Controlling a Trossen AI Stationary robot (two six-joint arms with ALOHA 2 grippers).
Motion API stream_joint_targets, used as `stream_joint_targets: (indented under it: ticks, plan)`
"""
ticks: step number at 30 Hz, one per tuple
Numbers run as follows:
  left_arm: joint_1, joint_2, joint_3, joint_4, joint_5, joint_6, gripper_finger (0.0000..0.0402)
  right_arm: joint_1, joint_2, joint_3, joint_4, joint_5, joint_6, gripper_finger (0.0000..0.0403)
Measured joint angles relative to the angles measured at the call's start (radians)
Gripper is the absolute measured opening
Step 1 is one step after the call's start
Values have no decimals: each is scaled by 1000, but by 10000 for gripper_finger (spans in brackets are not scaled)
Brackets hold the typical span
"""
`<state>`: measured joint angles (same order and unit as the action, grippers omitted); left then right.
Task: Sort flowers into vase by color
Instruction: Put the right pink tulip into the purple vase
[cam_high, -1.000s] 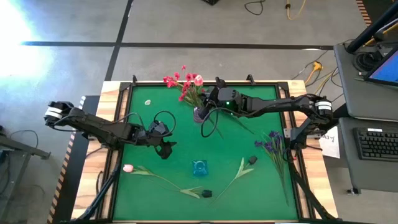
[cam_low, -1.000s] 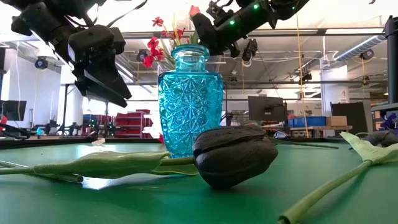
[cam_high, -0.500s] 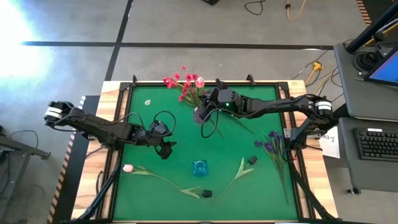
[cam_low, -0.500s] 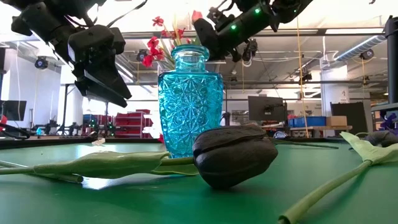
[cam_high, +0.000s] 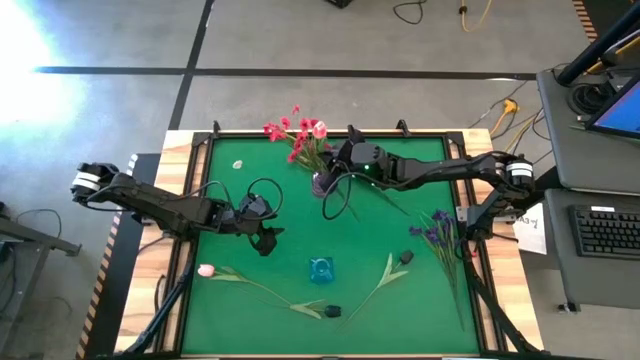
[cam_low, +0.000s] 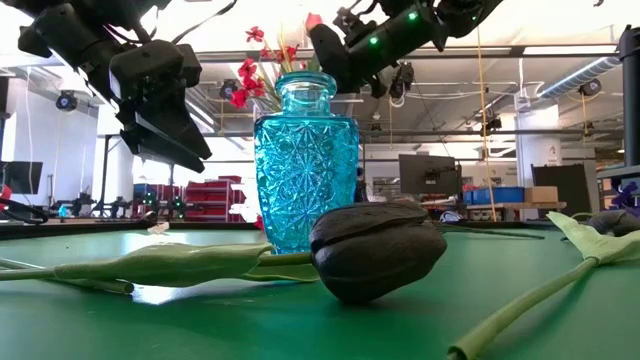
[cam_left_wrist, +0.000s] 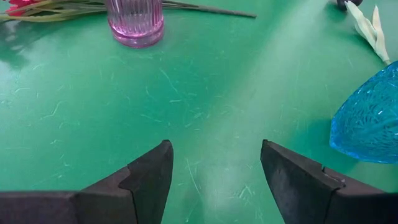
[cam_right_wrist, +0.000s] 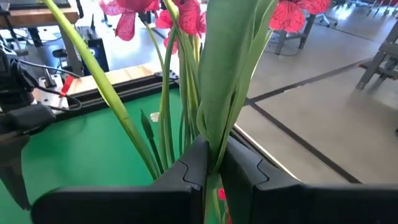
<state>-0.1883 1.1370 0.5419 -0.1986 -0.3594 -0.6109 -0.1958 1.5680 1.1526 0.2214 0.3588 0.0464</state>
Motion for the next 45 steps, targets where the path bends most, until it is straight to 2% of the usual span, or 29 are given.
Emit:
stream_joint_targets:
  ticks: [18,31,45]
  plan:
    - [0,0,0,-5,0,0,231,-4,86,-1,25,8,5,28]
    - [0,0,0,-13,0,1,231,-4,65,-2,96,-26,31,15]
    - [0,0,0,-29,0,1,231,-10,69,-55,104,9,15,13]
